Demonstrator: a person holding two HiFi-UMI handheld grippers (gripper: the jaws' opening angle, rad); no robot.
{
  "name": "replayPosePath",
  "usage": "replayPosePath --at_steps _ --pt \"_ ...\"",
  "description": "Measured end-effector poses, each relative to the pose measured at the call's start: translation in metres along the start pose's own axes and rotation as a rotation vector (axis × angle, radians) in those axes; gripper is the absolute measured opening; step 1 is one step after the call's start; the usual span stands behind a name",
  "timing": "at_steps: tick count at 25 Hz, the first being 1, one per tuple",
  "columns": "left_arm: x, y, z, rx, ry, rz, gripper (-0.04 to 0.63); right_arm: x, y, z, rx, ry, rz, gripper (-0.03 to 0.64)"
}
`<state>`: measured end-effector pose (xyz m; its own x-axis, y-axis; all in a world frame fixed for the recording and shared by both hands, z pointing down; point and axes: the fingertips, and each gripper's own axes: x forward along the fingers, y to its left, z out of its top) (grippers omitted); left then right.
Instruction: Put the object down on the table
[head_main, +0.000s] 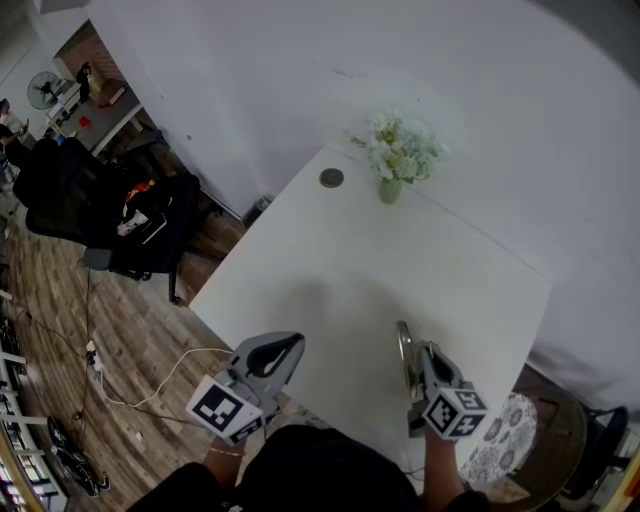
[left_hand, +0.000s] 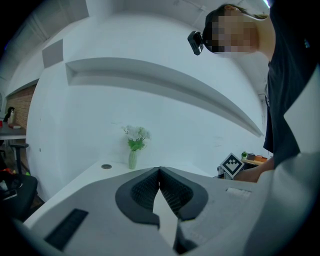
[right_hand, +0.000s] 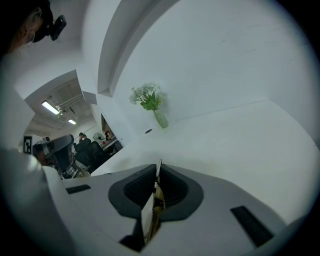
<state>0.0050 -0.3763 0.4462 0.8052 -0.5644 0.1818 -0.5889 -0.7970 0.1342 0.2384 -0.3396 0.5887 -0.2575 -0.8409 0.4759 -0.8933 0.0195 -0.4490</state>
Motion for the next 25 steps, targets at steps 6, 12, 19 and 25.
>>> replayPosePath --at_steps 6,12,19,25 --pt "-0.009 0.003 -0.002 -0.004 -0.003 0.017 0.000 0.003 0.000 -0.012 0.023 0.029 0.005 0.020" --pt "-0.013 0.005 -0.003 -0.006 -0.005 0.024 -0.001 0.008 -0.001 -0.022 0.030 0.060 0.003 0.020" --pt "-0.020 0.008 -0.005 -0.014 -0.001 0.040 0.000 0.011 -0.004 -0.025 0.043 0.070 0.003 0.021" --pt "-0.023 0.009 -0.005 -0.009 0.000 0.039 0.000 0.012 -0.005 -0.025 0.064 0.068 0.004 0.026"
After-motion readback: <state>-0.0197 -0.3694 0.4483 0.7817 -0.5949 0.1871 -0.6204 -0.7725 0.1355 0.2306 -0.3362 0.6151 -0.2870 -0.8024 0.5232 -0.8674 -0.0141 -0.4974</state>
